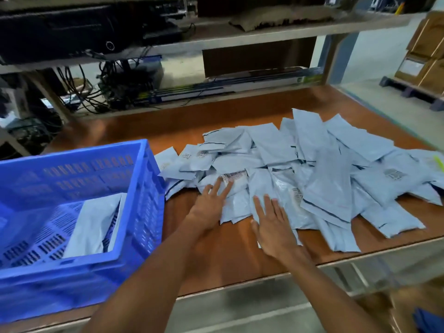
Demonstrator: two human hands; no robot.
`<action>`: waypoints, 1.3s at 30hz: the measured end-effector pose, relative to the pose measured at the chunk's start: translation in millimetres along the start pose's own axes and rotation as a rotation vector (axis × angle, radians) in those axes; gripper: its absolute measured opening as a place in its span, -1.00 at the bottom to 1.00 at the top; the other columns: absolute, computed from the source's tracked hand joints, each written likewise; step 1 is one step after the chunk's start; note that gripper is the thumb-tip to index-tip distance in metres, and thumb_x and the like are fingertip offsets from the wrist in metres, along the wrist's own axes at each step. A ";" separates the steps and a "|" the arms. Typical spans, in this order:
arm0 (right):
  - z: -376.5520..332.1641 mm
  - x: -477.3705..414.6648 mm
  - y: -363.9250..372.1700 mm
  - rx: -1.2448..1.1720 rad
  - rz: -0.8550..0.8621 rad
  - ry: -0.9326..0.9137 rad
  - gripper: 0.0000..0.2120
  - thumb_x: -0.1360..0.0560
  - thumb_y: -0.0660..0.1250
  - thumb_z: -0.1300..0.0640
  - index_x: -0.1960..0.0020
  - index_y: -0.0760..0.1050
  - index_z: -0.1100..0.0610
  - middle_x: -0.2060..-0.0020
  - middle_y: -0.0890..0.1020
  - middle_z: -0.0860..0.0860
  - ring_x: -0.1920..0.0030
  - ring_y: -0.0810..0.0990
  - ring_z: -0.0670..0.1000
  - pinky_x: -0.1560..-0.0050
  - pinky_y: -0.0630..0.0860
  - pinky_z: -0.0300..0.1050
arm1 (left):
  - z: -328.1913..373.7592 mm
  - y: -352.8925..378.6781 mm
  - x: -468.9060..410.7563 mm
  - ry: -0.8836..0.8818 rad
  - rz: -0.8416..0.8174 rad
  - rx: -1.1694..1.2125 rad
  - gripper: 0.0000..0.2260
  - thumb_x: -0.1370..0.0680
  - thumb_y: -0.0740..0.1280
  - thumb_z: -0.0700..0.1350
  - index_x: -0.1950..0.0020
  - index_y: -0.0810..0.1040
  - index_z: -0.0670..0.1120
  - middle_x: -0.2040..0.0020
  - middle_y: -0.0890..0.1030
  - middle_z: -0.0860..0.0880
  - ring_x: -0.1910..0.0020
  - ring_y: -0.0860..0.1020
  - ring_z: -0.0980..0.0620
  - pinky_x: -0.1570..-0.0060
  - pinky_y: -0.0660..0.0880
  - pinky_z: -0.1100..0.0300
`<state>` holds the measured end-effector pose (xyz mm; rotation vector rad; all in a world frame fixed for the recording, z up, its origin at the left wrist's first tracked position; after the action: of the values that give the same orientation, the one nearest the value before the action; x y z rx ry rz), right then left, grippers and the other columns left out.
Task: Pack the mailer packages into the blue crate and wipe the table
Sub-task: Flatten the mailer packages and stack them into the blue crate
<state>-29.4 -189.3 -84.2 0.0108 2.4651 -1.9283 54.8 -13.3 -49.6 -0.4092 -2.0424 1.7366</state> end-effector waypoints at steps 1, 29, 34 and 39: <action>-0.3 -0.8 0.5 0.000 0.000 0.001 -0.39 -0.67 0.01 -0.04 -0.61 -0.21 0.01 -0.60 -0.12 0.10 -0.59 -0.16 0.16 -0.53 -0.19 0.03 | 2.6 4.1 5.7 -0.028 0.012 0.050 -0.27 -0.60 0.24 -0.14 -0.62 -0.14 0.06 -0.62 -0.13 -0.13 -0.49 0.16 -0.29 -0.36 0.35 -0.12; -25.0 27.3 4.7 0.005 -0.102 -0.075 -0.42 -0.68 0.01 -0.03 -0.61 -0.17 -0.06 -0.59 -0.20 0.04 -0.56 -0.26 0.23 -0.56 -0.13 0.17 | 44.9 42.8 76.1 -0.338 0.150 0.205 -0.45 -0.56 0.25 0.01 -0.55 0.27 0.03 -0.49 0.35 -0.20 -0.34 0.45 -0.25 -0.17 0.47 -0.15; -28.6 27.6 -3.1 -0.137 -0.021 -0.075 -0.45 -0.65 0.10 0.18 -0.60 0.02 0.10 -0.60 -0.02 0.09 -0.58 -0.09 0.23 -0.57 -0.07 0.10 | 44.7 7.7 96.1 -0.368 0.212 0.278 -0.49 -0.64 0.16 -0.03 -0.59 0.15 -0.01 -0.53 0.25 -0.21 -0.34 0.37 -0.28 -0.21 0.41 -0.17; -61.8 30.1 -60.6 -0.409 0.257 -0.121 -0.47 -0.62 0.12 0.31 -0.57 0.12 0.19 -0.58 0.07 0.05 -0.59 -0.02 0.12 -0.50 -0.12 -0.19 | 26.3 -84.8 135.1 -0.401 0.432 0.396 -0.51 -0.68 0.05 0.07 -0.60 0.04 0.08 -0.61 0.04 -0.11 -0.48 0.13 -0.27 -0.38 0.22 -0.19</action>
<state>-60.6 -144.0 -10.9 0.1900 2.5743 -1.2689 -71.1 14.8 47.9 -0.4205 -1.8781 2.6043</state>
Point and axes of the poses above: each hand's wrist, its own x-axis away from the middle knuckle, its own y-axis out of the palm, z = x × y, the point moved 3 cm from there along -x, towards the middle knuckle
